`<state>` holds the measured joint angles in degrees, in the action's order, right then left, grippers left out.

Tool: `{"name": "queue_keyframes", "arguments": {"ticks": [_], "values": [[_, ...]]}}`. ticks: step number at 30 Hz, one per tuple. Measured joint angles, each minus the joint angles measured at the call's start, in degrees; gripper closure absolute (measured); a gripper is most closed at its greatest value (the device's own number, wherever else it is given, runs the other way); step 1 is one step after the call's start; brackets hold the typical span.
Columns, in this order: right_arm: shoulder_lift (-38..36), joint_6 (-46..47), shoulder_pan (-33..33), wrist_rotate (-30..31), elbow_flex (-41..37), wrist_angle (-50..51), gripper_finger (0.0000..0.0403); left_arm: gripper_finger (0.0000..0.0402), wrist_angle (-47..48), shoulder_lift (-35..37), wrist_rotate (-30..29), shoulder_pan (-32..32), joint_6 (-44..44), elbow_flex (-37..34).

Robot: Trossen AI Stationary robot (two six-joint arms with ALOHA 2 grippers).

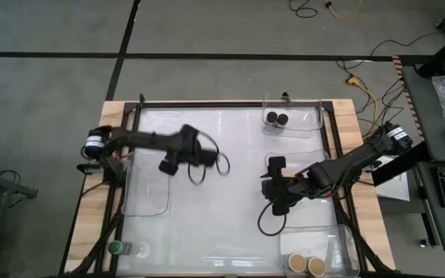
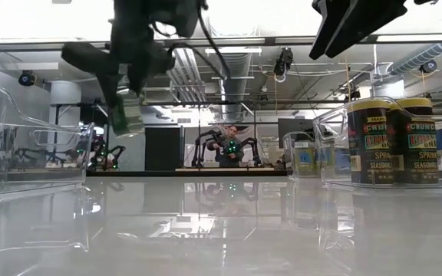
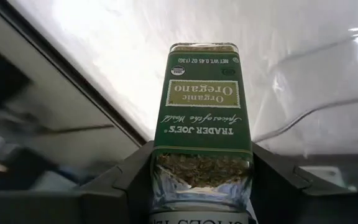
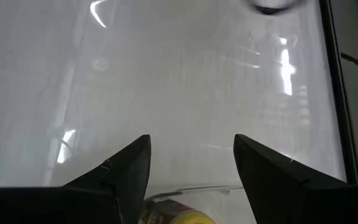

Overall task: Sort spices by type
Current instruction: Put the top green seasoning bottle into the middle left transparent bin

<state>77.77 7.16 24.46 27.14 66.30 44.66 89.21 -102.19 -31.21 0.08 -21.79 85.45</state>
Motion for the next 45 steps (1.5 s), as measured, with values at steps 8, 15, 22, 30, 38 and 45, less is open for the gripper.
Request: {"name": "queue_keyframes", "arguments": {"ticks": [8,15,22,30,38,45], "values": [[-0.19,1.30,-0.01,0.02,0.00,-0.83,0.0184,0.0215,-7.39,-4.10,-3.35,-15.71,-1.49,1.06],[-0.19,1.38,-0.01,0.01,0.00,-4.13,0.0183,0.0210,-8.37,-11.53,-5.78,-25.15,-6.41,4.65],[-0.19,2.12,-0.01,0.01,0.00,-6.38,0.0182,0.0210,-5.33,-20.49,-5.03,-30.01,-10.02,14.66],[-0.19,3.42,0.01,-0.09,0.00,-6.07,0.0181,0.0210,-2.55,-26.53,0.67,-30.17,-10.24,23.99],[-0.17,3.43,0.01,-0.14,0.00,-6.06,0.0173,0.0203,-3.15,-28.40,7.05,-30.16,-10.61,27.17],[-0.15,3.41,0.01,-0.16,0.00,-6.16,0.0164,0.0196,-4.11,-28.54,8.37,-30.17,-9.85,27.15]]}}
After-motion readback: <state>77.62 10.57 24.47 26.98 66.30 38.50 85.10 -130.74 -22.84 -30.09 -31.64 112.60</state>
